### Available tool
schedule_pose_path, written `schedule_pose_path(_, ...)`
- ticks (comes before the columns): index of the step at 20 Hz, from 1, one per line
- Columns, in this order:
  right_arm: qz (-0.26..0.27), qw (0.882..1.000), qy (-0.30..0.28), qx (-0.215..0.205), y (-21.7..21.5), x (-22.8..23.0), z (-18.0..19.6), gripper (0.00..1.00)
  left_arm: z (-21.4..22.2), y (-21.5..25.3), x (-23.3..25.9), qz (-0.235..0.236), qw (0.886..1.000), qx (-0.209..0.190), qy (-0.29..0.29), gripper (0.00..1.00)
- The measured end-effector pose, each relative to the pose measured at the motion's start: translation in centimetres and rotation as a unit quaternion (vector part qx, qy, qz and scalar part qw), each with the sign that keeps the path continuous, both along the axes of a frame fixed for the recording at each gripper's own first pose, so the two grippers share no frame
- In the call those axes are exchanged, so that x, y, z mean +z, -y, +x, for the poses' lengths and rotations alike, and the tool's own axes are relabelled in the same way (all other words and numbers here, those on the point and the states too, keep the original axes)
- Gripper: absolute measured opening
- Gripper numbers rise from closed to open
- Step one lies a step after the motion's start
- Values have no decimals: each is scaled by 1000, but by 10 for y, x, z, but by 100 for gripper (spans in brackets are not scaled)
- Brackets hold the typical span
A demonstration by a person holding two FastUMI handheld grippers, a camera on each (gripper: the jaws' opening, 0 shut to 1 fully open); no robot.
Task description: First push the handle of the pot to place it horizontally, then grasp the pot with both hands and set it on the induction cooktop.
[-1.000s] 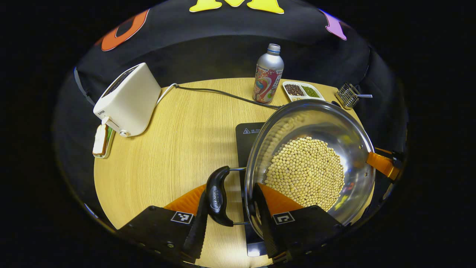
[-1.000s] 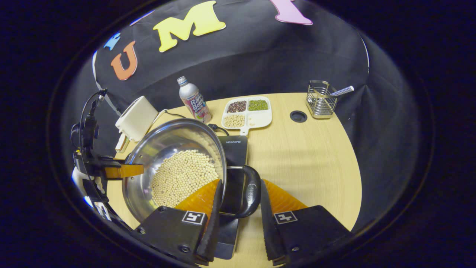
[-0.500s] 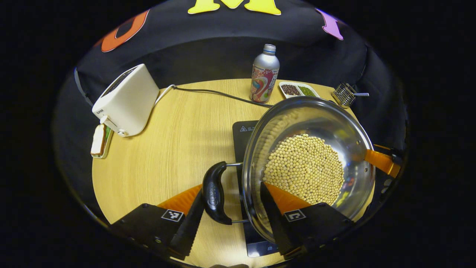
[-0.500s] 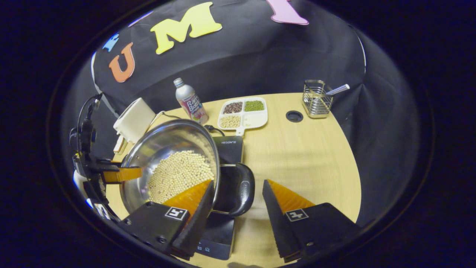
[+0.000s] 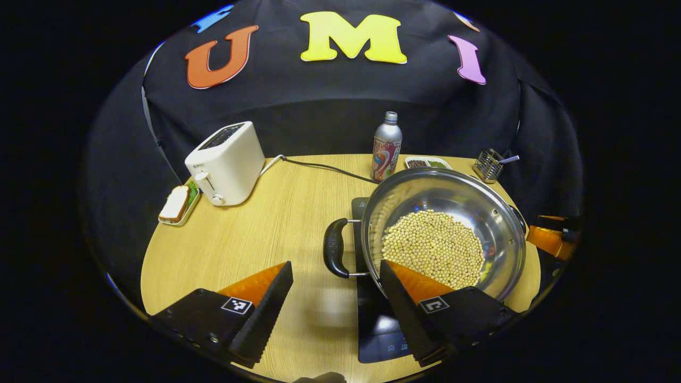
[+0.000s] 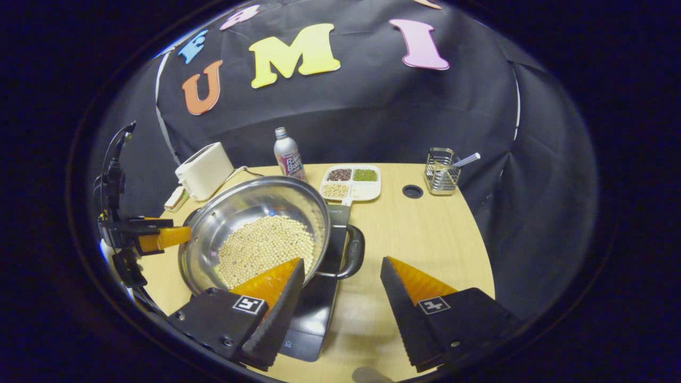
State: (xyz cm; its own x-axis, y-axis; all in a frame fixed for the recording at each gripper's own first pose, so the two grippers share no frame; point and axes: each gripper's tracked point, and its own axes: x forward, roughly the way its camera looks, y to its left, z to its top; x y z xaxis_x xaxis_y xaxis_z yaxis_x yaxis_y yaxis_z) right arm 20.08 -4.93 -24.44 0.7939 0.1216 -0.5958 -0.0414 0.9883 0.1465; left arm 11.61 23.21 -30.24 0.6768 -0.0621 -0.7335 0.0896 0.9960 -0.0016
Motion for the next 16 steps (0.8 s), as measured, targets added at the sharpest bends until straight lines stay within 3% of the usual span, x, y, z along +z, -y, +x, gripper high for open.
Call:
schedule_pose_path(7,-22,999,23,-1,-11,22,-28,89,-27,4,33,-9,999,2,37,98)
schedule_pose_path(12,-41,994,99,-1,-22,95,-47,89,-40,-5,104,1,994,-3,112,98)
schedule_pose_path(16,-47,983,176,-12,-27,171,-70,90,-56,-8,186,8,982,-6,190,98)
